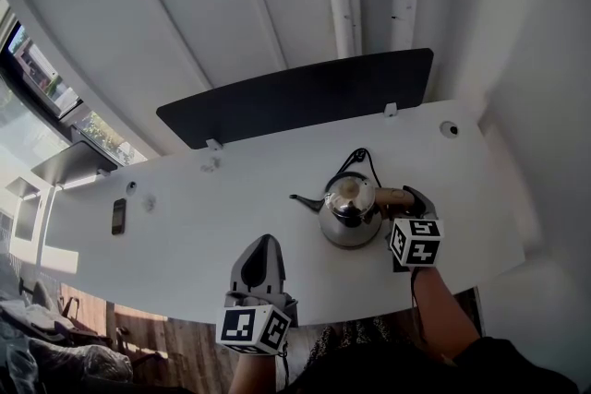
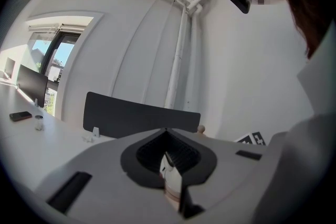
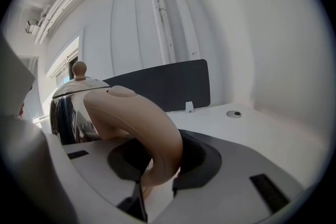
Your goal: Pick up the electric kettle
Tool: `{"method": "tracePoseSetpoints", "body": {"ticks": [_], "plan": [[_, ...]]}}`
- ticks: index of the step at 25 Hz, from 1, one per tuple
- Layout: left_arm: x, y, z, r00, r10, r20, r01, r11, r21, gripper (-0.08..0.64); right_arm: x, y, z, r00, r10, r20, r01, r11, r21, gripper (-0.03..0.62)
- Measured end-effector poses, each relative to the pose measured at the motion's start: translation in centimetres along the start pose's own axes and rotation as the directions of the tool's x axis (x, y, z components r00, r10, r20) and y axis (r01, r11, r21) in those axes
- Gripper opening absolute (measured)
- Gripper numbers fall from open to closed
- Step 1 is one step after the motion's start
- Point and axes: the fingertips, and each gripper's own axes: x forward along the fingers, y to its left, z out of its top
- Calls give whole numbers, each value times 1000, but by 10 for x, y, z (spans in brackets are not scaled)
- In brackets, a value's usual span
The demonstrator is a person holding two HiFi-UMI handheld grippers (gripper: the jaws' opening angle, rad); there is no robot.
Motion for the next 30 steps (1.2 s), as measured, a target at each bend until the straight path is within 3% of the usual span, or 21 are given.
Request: {"method": "tracePoseSetpoints", "body": {"ticks": [17,30], "plan": [[-11,5,2,1000,15,11,-15,1000,11,-9,-6,-9,18,998,-52,45,47,992,119,120],[-19,-5,10,999,-11,42,11,1000,-8,-9,-55,2,66,996,4,90,-15,992,122,123]]}}
